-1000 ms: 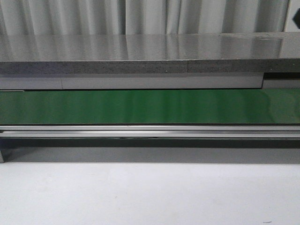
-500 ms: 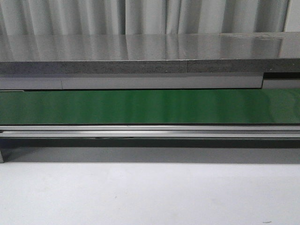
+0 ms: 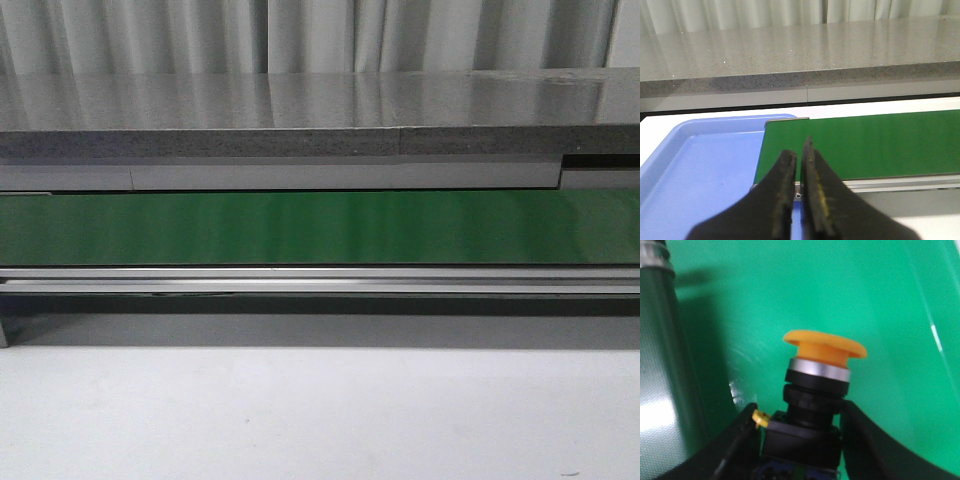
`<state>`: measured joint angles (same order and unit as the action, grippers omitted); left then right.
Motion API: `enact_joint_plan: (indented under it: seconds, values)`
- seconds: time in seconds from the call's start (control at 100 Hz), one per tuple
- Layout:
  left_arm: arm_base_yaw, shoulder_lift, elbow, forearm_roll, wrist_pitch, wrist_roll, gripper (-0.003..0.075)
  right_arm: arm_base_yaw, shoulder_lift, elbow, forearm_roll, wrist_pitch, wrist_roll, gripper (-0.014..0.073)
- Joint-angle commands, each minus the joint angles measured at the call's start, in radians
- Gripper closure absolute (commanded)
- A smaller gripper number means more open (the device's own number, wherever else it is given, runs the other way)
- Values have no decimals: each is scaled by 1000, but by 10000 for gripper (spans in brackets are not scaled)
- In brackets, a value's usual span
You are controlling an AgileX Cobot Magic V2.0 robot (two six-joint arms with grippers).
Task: Move button from left to right
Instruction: 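Lower the held button into the green tray with the right gripper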
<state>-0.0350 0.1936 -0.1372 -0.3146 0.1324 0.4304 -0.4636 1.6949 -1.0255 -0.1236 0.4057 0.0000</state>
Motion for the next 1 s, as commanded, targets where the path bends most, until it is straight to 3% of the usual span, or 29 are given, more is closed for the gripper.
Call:
enact_joint_plan:
  seconds: [0.0, 0.36, 0.62, 0.85, 0.99]
  values:
    - [-9, 11, -27, -15, -78, -3, 715, -8, -21, -34, -15, -51, -8, 389]
    - [-9, 11, -27, -15, -78, -3, 715, -8, -17, -34, 6, -49, -8, 382]
    - [-9, 11, -27, -15, -78, -3, 715, -8, -17, -34, 52, -50, -8, 263]
    - [-9, 11, -27, -15, -78, -3, 715, -8, -17, -34, 76, -49, -8, 243]
    - [-9, 11, -27, -15, -78, -3, 715, -8, -17, -34, 77, -50, -8, 123]
